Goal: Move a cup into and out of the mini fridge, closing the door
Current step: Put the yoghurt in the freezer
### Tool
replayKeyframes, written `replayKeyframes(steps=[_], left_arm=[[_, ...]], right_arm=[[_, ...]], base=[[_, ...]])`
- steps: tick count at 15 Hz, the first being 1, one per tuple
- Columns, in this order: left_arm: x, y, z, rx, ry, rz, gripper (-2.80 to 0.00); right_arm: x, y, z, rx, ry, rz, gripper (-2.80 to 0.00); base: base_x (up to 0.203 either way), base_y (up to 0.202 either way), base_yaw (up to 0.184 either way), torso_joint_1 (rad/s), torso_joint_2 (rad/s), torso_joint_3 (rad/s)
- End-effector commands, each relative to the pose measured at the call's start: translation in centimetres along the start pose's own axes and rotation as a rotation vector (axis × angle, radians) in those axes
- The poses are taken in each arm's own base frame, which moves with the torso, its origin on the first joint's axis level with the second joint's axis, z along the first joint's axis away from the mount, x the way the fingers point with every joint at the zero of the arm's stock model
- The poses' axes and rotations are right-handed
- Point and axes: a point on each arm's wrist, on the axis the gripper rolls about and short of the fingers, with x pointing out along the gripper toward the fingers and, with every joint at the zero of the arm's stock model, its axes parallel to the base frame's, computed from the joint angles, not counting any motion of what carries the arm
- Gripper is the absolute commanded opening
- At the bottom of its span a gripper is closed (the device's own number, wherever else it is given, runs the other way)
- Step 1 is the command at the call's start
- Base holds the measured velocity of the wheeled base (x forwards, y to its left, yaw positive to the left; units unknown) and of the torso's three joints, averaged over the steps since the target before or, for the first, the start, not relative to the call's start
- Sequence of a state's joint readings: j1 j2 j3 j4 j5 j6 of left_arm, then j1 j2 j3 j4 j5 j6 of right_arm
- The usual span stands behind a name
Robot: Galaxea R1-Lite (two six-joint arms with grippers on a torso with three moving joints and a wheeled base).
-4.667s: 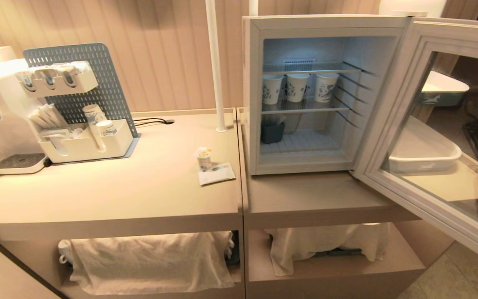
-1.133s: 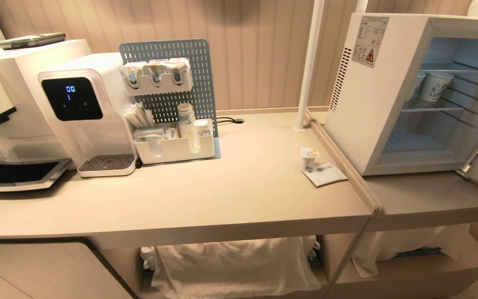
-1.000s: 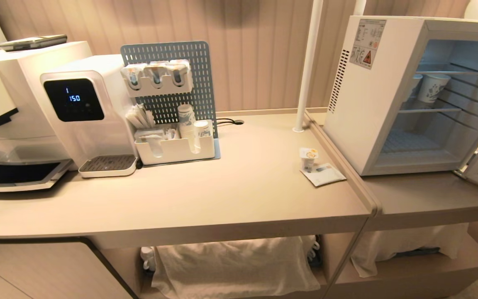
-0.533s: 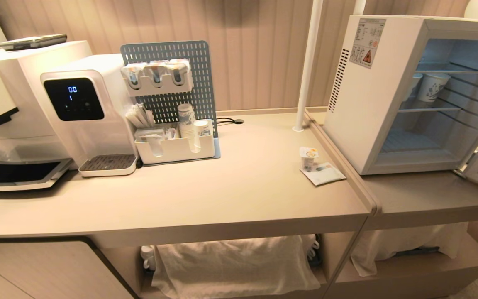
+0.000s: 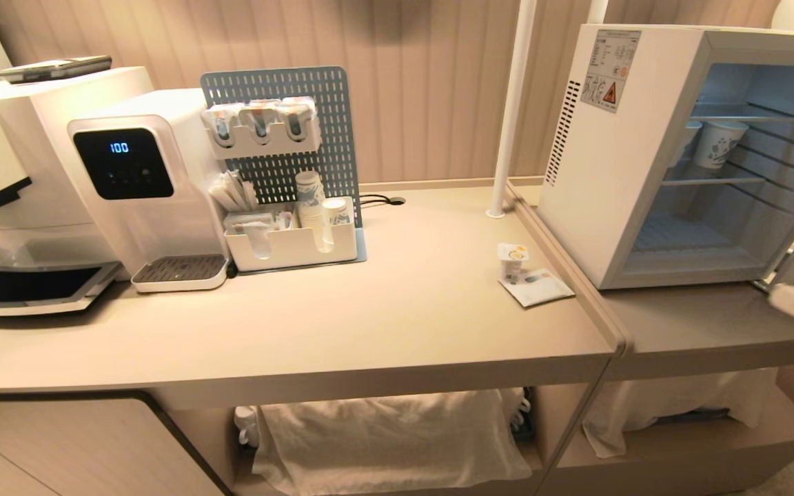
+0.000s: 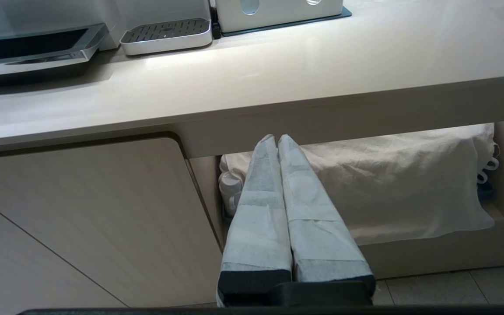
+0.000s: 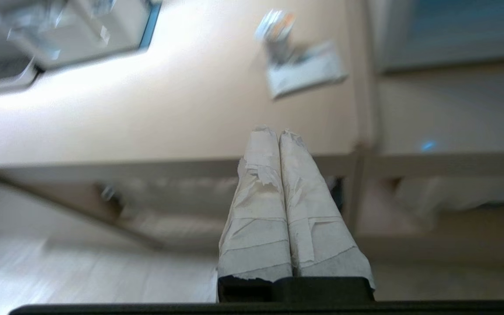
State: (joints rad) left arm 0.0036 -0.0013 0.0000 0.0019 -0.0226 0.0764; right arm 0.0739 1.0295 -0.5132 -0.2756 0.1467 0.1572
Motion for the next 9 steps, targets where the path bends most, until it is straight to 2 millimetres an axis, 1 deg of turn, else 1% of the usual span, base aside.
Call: replayKeyframes(steps=[1, 2, 4, 6, 7, 9], left_arm=[[0.0, 0.0, -0.1, 0.002, 0.002, -0.001, -2.80], [0.0, 0.0, -0.1, -0.001, 0.002, 0.000, -2.80], [0.0, 0.0, -0.1, -0.001, 0.003, 0.002, -2.80], [0.0, 0.0, -0.1, -0.006, 0.003, 0.003, -2.80], [0.0, 0.0, -0.1, -0.009, 0.003, 0.003, -2.80], [0.0, 0.0, -0.1, -0.016, 0.004, 0.003, -2.80]], right_arm=[[8.6, -1.1, -3.7, 0.102, 0.333, 0.089, -2.80], [11.0, -1.4, -5.2, 0.123, 0.402, 0.113, -0.05], [15.5, -2.2, -7.7, 0.127, 0.473, 0.101, 0.00], [20.0, -2.9, -9.1, 0.073, 0.450, 0.048, 0.00], [22.3, -3.0, -9.0, 0.009, 0.394, 0.018, 0.00], [26.5, -2.6, -8.6, -0.089, 0.289, -0.047, 0.00]], base=[[0.000, 0.000, 0.000, 0.000, 0.00, 0.000], [0.000, 0.000, 0.000, 0.000, 0.00, 0.000], [0.000, 0.000, 0.000, 0.000, 0.00, 0.000], [0.000, 0.000, 0.000, 0.000, 0.00, 0.000], [0.000, 0.000, 0.000, 0.000, 0.00, 0.000], [0.000, 0.000, 0.000, 0.000, 0.00, 0.000]])
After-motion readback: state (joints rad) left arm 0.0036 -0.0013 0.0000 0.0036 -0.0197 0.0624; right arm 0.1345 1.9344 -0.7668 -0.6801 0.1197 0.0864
